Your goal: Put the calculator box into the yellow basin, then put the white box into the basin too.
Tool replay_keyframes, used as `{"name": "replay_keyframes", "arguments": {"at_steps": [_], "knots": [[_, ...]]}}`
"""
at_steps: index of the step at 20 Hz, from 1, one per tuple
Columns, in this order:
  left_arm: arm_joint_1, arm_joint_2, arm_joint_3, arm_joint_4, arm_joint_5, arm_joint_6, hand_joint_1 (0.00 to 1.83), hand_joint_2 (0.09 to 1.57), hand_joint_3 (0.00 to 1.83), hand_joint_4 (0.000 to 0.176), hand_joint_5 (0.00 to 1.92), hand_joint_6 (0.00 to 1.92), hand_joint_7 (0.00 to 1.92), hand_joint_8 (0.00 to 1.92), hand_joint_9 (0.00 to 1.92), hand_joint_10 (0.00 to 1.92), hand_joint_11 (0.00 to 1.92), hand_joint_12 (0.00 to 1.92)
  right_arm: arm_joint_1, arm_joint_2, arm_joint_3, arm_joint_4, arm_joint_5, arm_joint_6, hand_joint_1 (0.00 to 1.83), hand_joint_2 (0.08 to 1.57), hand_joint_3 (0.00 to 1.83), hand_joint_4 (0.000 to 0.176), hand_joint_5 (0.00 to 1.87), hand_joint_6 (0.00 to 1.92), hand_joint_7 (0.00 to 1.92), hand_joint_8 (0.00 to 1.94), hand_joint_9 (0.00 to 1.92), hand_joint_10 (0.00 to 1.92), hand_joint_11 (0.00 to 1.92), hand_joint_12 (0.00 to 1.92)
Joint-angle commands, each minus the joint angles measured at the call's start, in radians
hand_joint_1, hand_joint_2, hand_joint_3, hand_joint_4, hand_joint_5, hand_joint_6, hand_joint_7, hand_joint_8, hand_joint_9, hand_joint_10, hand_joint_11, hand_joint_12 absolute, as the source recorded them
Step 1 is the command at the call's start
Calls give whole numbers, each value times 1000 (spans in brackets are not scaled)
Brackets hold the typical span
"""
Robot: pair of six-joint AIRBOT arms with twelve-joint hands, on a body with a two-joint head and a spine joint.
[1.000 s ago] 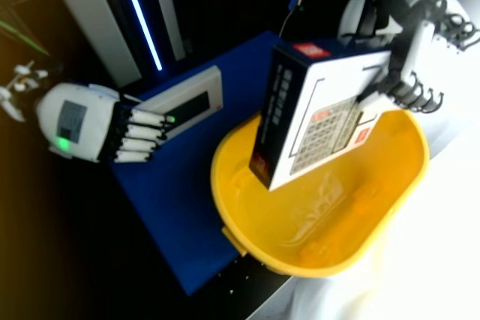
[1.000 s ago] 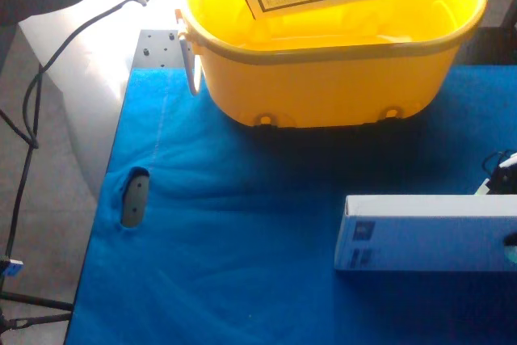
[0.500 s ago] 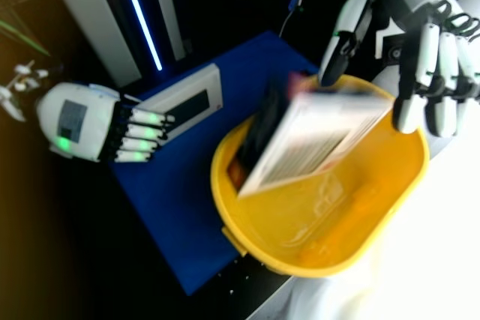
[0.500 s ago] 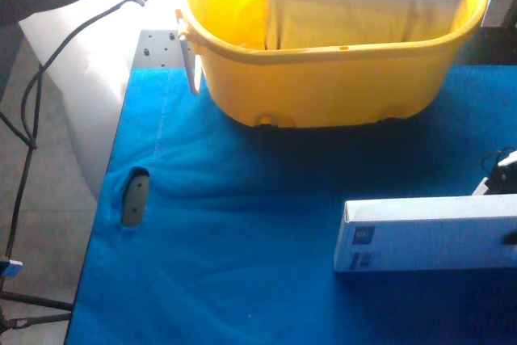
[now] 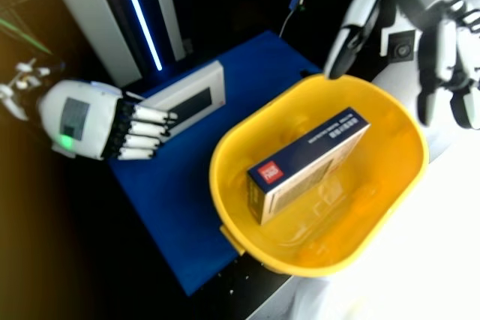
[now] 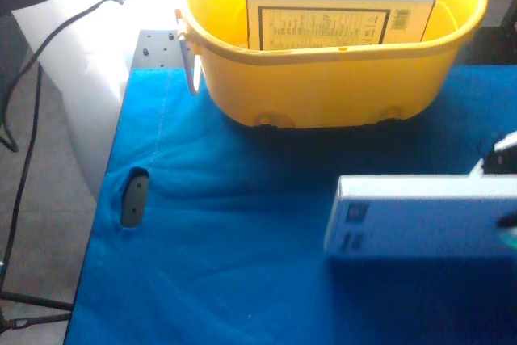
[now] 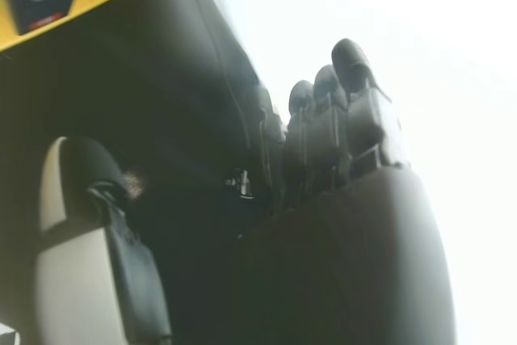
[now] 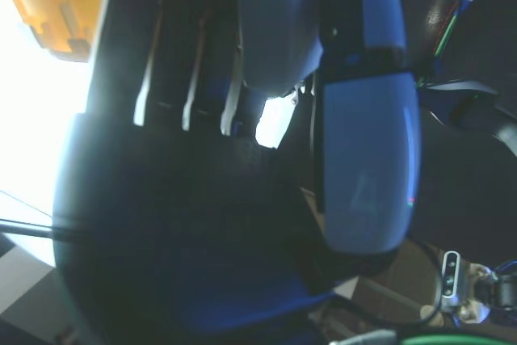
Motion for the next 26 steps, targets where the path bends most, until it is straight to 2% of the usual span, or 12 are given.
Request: {"name": "replay_keyframes", "arguments": {"at_steps": [1,2,5,7,8,9,10,12,14,17,21,26], "knots": [[-11,18,-11,-19,-187,-4,509,1085,19,0,517,12,387,9,295,46,0,944,11,3,-1,-34,-139,19,1375,1106,0,0,951,1070,969,915,951,1169,836,1360],[-25,50,-38,-20,-226,-4,525,1151,21,0,508,4,370,2,296,31,0,1045,11,10,-7,-34,-153,23,1373,1117,2,0,926,1064,943,1003,926,1218,809,1371],[-83,128,-102,2,-293,-5,519,1144,3,0,433,0,372,2,335,44,0,1158,9,44,-35,-34,-190,22,1370,1122,0,0,942,1077,952,992,878,1241,719,1389],[-116,179,-144,22,-336,-6,545,1190,14,0,393,8,400,9,373,56,0,1272,9,62,-43,-34,-202,22,1385,1083,0,0,1047,833,1038,868,950,1204,799,1486],[-135,211,-167,32,-359,-5,533,1229,26,0,373,2,397,7,374,56,0,1286,9,75,-50,-34,-216,22,1386,1091,1,0,1037,686,1003,994,952,1278,911,1572],[-152,234,-180,35,-369,-5,552,1230,20,0,407,15,445,22,428,76,0,1294,9,89,-58,-34,-226,22,1374,1119,1,0,997,856,860,1035,962,1307,944,1597],[-167,252,-189,35,-374,-5,639,1235,9,0,518,47,511,28,473,87,0,1318,9,100,-66,-34,-237,22,1369,1130,0,0,1015,860,799,1075,942,1341,945,1614],[-194,276,-194,36,-362,-5,674,1221,1,0,524,38,529,23,479,83,0,1301,9,126,-87,-34,-252,22,1369,1131,1,0,982,909,810,1065,952,1333,950,1608],[-221,291,-193,35,-331,12,652,1263,12,0,457,2,444,1,415,50,0,1331,5,153,-107,-34,-291,20,1369,1131,1,0,982,909,810,1065,952,1333,951,1608],[-273,301,-187,-20,-233,140,744,1189,0,0,528,23,488,15,460,68,0,1451,3,183,-121,-34,-361,9,1369,1131,1,0,982,909,810,1065,952,1333,951,1608],[-289,295,-160,-79,-181,194,721,1158,0,0,514,8,443,0,431,52,0,1399,5,192,-103,-26,-441,-24,1369,1131,1,0,982,909,810,1065,952,1333,951,1608],[-281,252,-135,-168,-153,314,762,1139,0,0,581,26,462,16,468,77,0,1478,109,187,-53,-9,-457,-57,1369,1131,1,0,982,910,810,1065,953,1333,950,1608]]}}
